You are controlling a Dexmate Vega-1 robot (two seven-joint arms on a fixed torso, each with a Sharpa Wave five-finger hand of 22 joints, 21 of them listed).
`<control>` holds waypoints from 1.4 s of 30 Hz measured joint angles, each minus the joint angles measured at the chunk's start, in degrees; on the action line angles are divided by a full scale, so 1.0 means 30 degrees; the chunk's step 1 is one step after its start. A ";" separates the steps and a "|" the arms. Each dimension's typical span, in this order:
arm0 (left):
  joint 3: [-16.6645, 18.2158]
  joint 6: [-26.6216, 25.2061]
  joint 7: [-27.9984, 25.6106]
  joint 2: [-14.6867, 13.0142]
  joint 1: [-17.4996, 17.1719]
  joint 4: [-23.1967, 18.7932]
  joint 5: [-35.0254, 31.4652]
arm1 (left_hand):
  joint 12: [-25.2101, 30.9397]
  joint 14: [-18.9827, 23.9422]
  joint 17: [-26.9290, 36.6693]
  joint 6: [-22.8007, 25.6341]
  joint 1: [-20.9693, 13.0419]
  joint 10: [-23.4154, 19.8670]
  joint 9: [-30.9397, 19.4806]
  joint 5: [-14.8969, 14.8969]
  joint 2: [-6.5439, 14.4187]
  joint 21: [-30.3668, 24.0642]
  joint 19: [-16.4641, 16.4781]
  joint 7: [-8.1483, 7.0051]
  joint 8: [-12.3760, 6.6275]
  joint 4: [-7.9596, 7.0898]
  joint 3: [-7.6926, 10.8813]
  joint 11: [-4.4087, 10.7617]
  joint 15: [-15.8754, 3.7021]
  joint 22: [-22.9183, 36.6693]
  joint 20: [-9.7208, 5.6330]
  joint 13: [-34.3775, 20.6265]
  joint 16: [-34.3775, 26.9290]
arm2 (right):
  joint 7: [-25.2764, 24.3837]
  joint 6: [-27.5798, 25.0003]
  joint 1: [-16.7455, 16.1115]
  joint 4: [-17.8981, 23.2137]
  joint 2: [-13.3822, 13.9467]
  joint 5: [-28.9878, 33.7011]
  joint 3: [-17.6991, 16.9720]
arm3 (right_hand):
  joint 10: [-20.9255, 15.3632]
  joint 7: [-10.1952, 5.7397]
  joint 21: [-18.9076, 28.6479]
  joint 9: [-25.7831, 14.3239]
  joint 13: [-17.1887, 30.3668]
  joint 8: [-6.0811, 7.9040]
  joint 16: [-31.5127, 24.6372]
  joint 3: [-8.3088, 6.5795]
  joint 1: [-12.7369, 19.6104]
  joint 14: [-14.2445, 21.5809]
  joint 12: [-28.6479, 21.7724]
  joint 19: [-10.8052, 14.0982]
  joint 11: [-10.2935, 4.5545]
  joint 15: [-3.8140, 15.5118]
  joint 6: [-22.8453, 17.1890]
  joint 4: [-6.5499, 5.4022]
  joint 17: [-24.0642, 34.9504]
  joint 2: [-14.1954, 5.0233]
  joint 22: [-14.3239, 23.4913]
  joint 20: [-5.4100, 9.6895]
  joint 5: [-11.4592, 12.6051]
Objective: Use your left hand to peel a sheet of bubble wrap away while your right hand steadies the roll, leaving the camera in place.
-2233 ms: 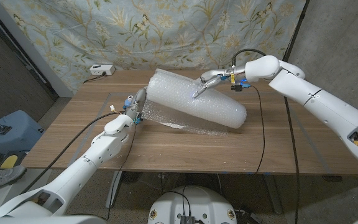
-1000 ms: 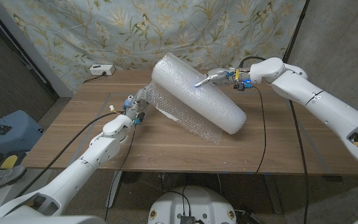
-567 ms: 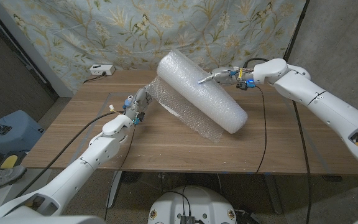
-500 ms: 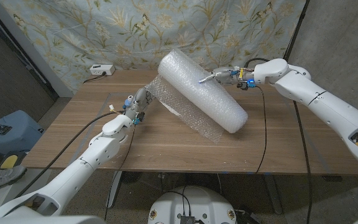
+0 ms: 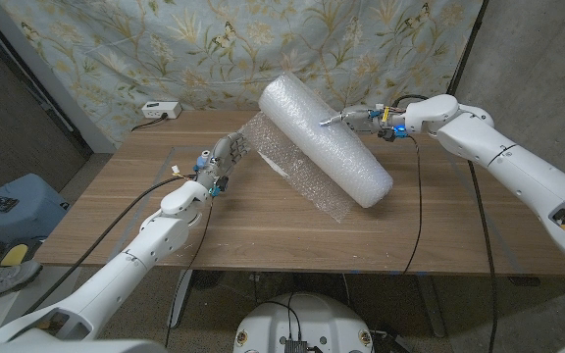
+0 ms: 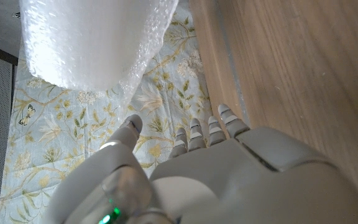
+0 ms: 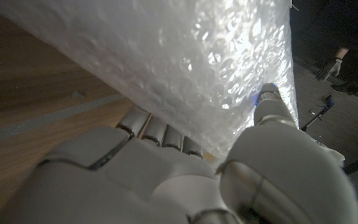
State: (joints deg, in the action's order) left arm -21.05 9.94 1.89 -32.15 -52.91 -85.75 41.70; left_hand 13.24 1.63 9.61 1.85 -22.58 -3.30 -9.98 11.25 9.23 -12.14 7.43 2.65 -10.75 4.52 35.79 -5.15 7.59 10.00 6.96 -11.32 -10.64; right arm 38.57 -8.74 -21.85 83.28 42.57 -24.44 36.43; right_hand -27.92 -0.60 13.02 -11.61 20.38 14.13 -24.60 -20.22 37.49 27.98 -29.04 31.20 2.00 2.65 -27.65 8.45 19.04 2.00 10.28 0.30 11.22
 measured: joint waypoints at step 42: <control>-0.1387 0.0032 0.4016 0.1773 0.1586 0.2092 0.1342 | 0.0131 0.2014 0.0043 0.1466 -0.2031 -0.1426 0.0001 0.0222 -0.1821 -0.0315 0.2165 -0.0307 -0.0107 0.1890 -0.0321 0.0283 -0.0242 0.0000 0.0272 0.0001 -0.0016 | -0.1046 -0.0651 -0.2373 0.0262 0.0054 -0.4593 -0.2193 | -0.0302 0.0210 0.0111 -0.0101 0.0252 -0.0275 -0.0364 0.0209 0.0203 0.0343 -0.0139 0.0375 0.0313 -0.0001 -0.0199 0.0002 0.0266 -0.0355 0.0092 -0.0165 -0.0144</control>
State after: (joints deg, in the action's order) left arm -25.21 10.03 13.94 -26.83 -48.15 -79.47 45.73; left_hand 13.64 7.67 9.74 6.25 -28.67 -7.57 -9.98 11.92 3.77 -13.09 13.93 1.73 -11.07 10.19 34.83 -4.30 6.86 10.00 7.77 -11.32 -10.69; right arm 35.43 -10.70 -28.97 84.07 42.73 -38.21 29.85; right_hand -28.83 0.03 13.36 -11.91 21.14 13.31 -25.69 -19.59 38.10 29.01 -29.46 32.33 2.94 2.65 -28.25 8.46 19.84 0.94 10.55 -0.19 10.79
